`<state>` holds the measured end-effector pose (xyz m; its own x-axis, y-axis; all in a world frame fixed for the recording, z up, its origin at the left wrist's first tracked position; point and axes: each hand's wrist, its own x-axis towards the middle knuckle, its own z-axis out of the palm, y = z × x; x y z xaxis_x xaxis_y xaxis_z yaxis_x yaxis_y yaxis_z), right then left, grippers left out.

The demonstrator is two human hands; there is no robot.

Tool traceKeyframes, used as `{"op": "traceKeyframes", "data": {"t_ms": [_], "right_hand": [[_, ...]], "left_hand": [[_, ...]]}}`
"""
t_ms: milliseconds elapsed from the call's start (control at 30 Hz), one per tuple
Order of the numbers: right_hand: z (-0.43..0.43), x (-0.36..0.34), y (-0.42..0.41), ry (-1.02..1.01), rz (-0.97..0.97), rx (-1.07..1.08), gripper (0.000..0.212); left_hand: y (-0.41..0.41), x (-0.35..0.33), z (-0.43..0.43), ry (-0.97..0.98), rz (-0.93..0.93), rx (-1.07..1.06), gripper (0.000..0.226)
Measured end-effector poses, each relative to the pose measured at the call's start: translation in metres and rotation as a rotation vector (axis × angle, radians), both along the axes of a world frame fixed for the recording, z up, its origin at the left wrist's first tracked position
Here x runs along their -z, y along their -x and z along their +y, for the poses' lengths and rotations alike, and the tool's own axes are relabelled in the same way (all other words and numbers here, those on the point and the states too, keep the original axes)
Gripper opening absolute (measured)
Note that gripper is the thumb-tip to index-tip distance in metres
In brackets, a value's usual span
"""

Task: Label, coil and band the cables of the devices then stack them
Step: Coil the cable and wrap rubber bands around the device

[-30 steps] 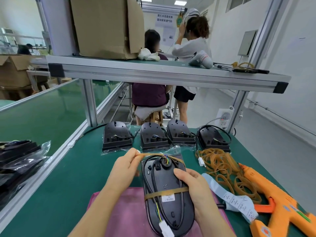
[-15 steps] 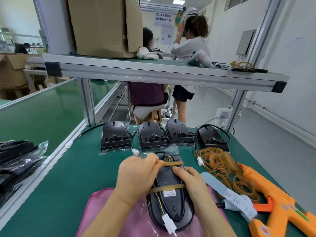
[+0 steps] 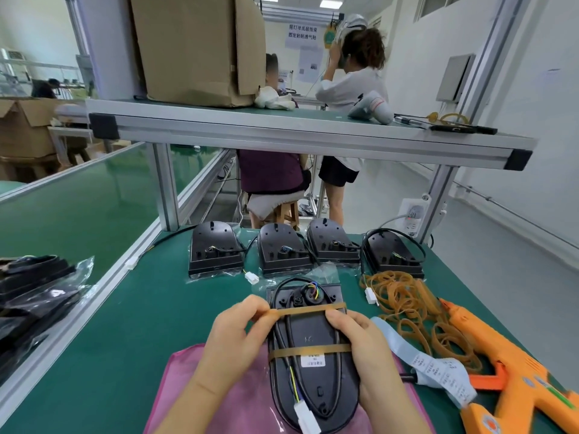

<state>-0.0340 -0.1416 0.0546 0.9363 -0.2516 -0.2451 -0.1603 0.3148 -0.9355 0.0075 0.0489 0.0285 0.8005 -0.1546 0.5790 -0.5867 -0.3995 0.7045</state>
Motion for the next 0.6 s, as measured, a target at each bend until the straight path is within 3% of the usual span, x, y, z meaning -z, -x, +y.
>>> {"op": "traceKeyframes", "data": {"t_ms": [200,300,467,600], "right_hand": [[0.001,0.001,-0.004,0.105,-0.03,0.021,0.029],[0.006,-0.001,-0.005,0.209,-0.037,0.018,0.037],[0.01,-0.005,-0.005,0.274,-0.075,0.038,0.051],[0.01,-0.003,-0.001,0.249,-0.076,-0.019,0.053]], "left_hand": [[0.007,-0.006,0.001,0.138,0.232,0.012,0.014],[0.01,-0.006,0.006,0.185,0.432,0.093,0.017],[0.017,0.0,-0.016,0.723,0.843,0.198,0.049],[0.022,-0.011,-0.026,0.832,1.025,0.324,0.052]]}}
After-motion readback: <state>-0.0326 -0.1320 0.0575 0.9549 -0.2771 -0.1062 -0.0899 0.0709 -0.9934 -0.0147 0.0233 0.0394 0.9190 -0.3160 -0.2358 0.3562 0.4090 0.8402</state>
